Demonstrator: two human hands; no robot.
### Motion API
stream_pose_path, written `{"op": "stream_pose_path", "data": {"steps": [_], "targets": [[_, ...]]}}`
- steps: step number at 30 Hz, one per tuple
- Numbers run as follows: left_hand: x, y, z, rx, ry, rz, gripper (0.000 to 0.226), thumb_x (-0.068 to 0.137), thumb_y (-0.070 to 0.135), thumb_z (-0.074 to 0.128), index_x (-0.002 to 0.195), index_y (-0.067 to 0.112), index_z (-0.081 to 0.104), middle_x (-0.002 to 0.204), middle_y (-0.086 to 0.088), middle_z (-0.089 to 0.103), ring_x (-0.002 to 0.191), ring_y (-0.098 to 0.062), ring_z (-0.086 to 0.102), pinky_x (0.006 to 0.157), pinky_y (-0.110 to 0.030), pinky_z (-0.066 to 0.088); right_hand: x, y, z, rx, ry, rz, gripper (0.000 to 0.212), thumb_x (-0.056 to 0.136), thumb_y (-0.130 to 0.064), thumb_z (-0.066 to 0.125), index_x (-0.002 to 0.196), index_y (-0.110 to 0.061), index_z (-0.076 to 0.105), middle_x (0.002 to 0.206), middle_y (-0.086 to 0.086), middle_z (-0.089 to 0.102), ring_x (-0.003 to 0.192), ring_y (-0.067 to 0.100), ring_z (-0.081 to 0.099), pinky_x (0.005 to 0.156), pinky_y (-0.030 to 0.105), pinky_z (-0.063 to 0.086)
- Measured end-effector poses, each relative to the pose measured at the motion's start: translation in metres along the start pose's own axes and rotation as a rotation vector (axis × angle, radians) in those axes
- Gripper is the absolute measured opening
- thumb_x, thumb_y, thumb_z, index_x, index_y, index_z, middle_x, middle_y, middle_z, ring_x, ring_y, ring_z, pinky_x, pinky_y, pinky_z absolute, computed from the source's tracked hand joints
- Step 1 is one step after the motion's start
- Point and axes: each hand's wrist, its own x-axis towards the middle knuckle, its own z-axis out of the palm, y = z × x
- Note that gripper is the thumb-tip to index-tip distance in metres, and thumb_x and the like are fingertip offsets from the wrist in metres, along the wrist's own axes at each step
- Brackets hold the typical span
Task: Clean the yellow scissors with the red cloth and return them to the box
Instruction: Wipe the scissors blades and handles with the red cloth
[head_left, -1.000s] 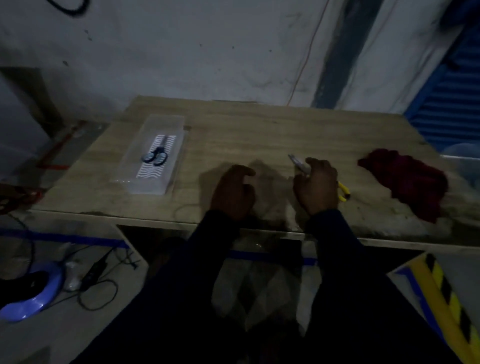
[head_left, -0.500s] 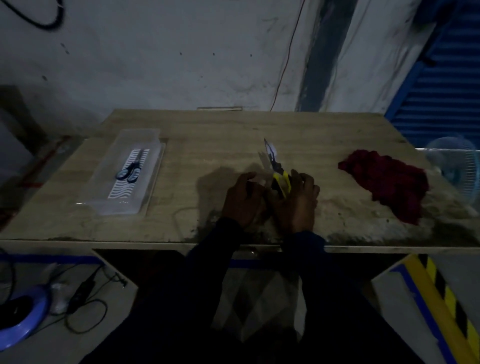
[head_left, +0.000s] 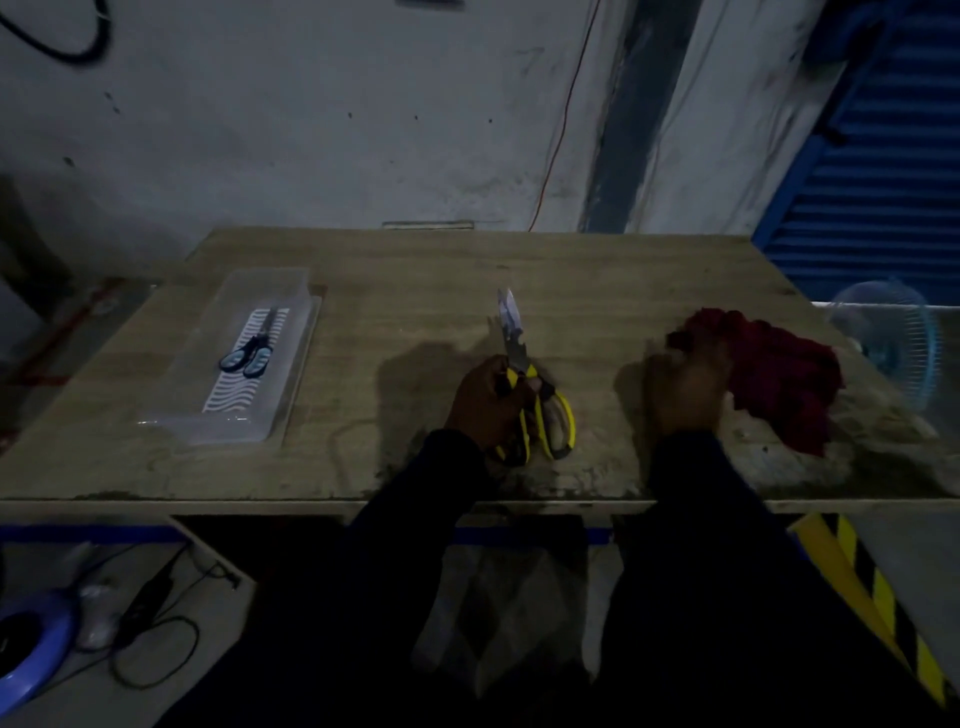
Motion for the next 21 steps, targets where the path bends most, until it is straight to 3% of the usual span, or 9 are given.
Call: {"op": "stream_pose_path", "data": {"steps": [2, 4, 8, 11, 14, 17, 19, 21], "targets": [[0.002, -0.003, 0.000, -0.023, -0.025, 0.017, 0.009, 0.090, 0.007, 0.066, 0.095, 0.000, 0.062, 0.068, 0.010, 0.067, 0.058, 0.007, 0.062, 0.056, -0.011, 0.045, 0.043, 0.037, -0.002, -0.299, -0.011, 0.074, 0.057, 0.081, -0.041, 0.048, 0.127, -0.008, 0.051, 0.132, 0.019, 0.051, 0.126, 0.039, 0.044, 0.112, 0.044, 0.029], [0.004, -0.004, 0.001, -0.008, -0.032, 0.039, 0.011, 0.089, 0.005, 0.066, 0.094, -0.003, 0.062, 0.065, 0.013, 0.068, 0.061, 0.008, 0.062, 0.060, -0.013, 0.045, 0.060, 0.053, -0.012, -0.467, -0.094, 0.114, 0.066, 0.080, -0.045, 0.055, 0.137, -0.014, 0.042, 0.141, 0.019, 0.043, 0.132, 0.041, 0.038, 0.111, 0.056, 0.028], [0.002, -0.005, 0.000, -0.039, -0.025, 0.043, 0.007, 0.087, 0.003, 0.068, 0.090, 0.001, 0.061, 0.062, 0.015, 0.067, 0.063, 0.008, 0.062, 0.062, -0.012, 0.044, 0.039, 0.037, -0.017, -0.508, -0.299, 0.072, 0.045, 0.088, -0.035, 0.049, 0.130, -0.021, 0.056, 0.140, 0.017, 0.048, 0.129, 0.041, 0.042, 0.108, 0.056, 0.033], [0.002, -0.008, -0.002, -0.092, 0.022, 0.062, 0.010, 0.083, 0.012, 0.074, 0.081, 0.018, 0.066, 0.072, 0.009, 0.072, 0.071, -0.006, 0.066, 0.069, -0.027, 0.050, 0.002, 0.017, 0.004, -0.531, -0.348, -0.071, 0.058, 0.075, -0.049, 0.033, 0.120, -0.027, 0.061, 0.138, 0.012, 0.050, 0.123, 0.037, 0.047, 0.104, 0.055, 0.038], [-0.001, -0.007, -0.002, -0.138, 0.047, 0.056, 0.015, 0.082, 0.013, 0.075, 0.082, 0.026, 0.067, 0.079, 0.001, 0.073, 0.075, -0.012, 0.068, 0.074, -0.034, 0.053, -0.047, -0.020, 0.020, -0.412, -0.365, -0.176, 0.042, 0.079, -0.043, 0.051, 0.117, -0.027, 0.062, 0.137, 0.013, 0.047, 0.122, 0.038, 0.045, 0.100, 0.053, 0.039], [-0.004, -0.006, 0.000, -0.170, 0.048, 0.055, 0.019, 0.082, 0.009, 0.075, 0.082, 0.026, 0.067, 0.075, 0.008, 0.072, 0.071, -0.006, 0.067, 0.071, -0.027, 0.054, -0.072, -0.042, 0.016, -0.245, -0.186, -0.181, 0.038, 0.087, -0.040, 0.046, 0.116, -0.022, 0.061, 0.128, 0.011, 0.052, 0.119, 0.035, 0.045, 0.100, 0.053, 0.037], [-0.006, -0.004, 0.001, -0.207, 0.045, 0.050, 0.020, 0.082, 0.005, 0.074, 0.081, 0.023, 0.067, 0.073, 0.010, 0.072, 0.071, -0.003, 0.067, 0.070, -0.023, 0.053, -0.077, -0.048, 0.008, 0.043, -0.004, -0.202, 0.026, 0.093, -0.033, 0.046, 0.108, -0.020, 0.063, 0.116, 0.006, 0.060, 0.113, 0.030, 0.052, 0.097, 0.048, 0.041], [-0.006, -0.004, 0.000, -0.248, 0.044, 0.055, 0.018, 0.081, 0.004, 0.075, 0.085, 0.021, 0.069, 0.077, 0.006, 0.073, 0.073, -0.005, 0.067, 0.070, -0.023, 0.052, -0.087, -0.054, 0.007, 0.400, -0.129, -0.211, 0.018, 0.098, -0.025, 0.052, 0.109, -0.020, 0.065, 0.109, -0.001, 0.066, 0.106, 0.018, 0.060, 0.094, 0.039, 0.048]]}}
